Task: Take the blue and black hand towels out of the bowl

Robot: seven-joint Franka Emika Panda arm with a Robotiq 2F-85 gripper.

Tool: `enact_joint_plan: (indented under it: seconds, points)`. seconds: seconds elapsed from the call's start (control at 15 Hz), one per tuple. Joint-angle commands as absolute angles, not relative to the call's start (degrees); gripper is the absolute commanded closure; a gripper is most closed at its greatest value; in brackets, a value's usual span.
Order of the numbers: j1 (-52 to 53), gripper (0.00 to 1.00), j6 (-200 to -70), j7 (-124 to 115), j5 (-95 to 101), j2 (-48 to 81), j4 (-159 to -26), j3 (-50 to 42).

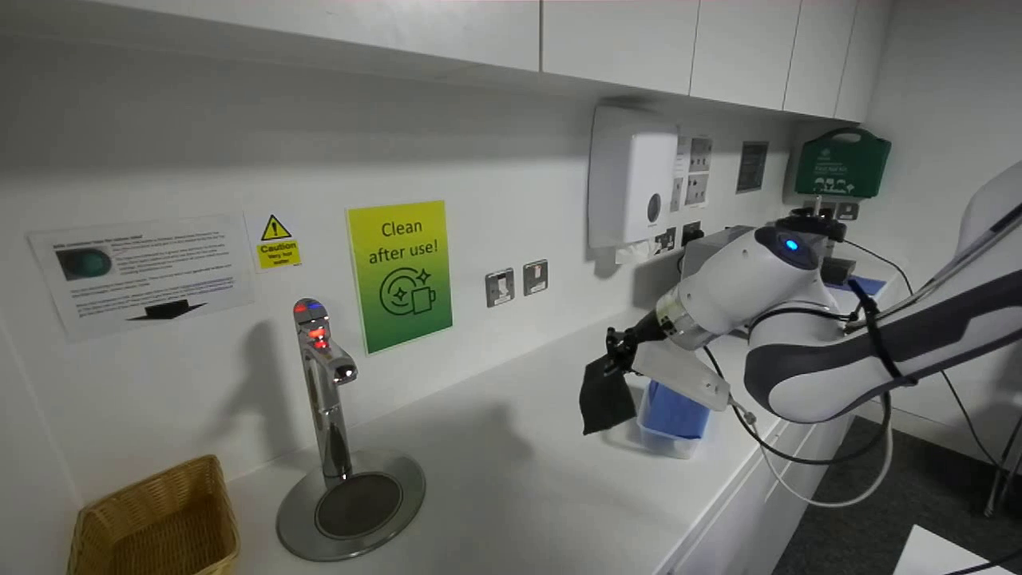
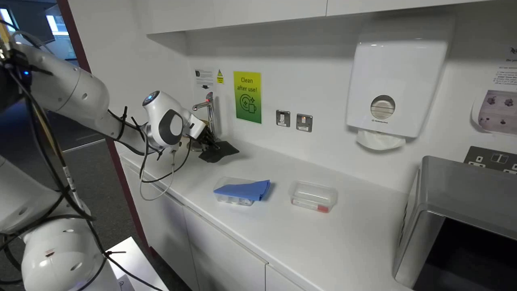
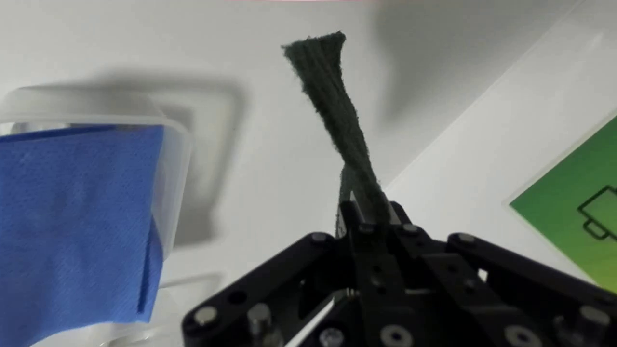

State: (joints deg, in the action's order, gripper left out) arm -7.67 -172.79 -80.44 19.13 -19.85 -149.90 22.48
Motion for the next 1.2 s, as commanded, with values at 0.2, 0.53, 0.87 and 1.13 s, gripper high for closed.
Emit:
enact_joint_plan:
  seconds: [0.2, 0.53, 0.87, 1.13]
  points:
    - [6.44, 0.99, -181.32, -61.88, 8.63, -2.08, -142.86, 14.90]
    - [8.27, 0.71, -179.14, -46.09, -7.32, 5.54, -138.07, 21.30]
    - [6.78, 0.40, -166.63, -36.85, -15.68, -0.08, -138.59, 19.75]
    - [1.73, 0.12, -150.77, -52.41, 3.00, -11.99, -143.52, 16.38]
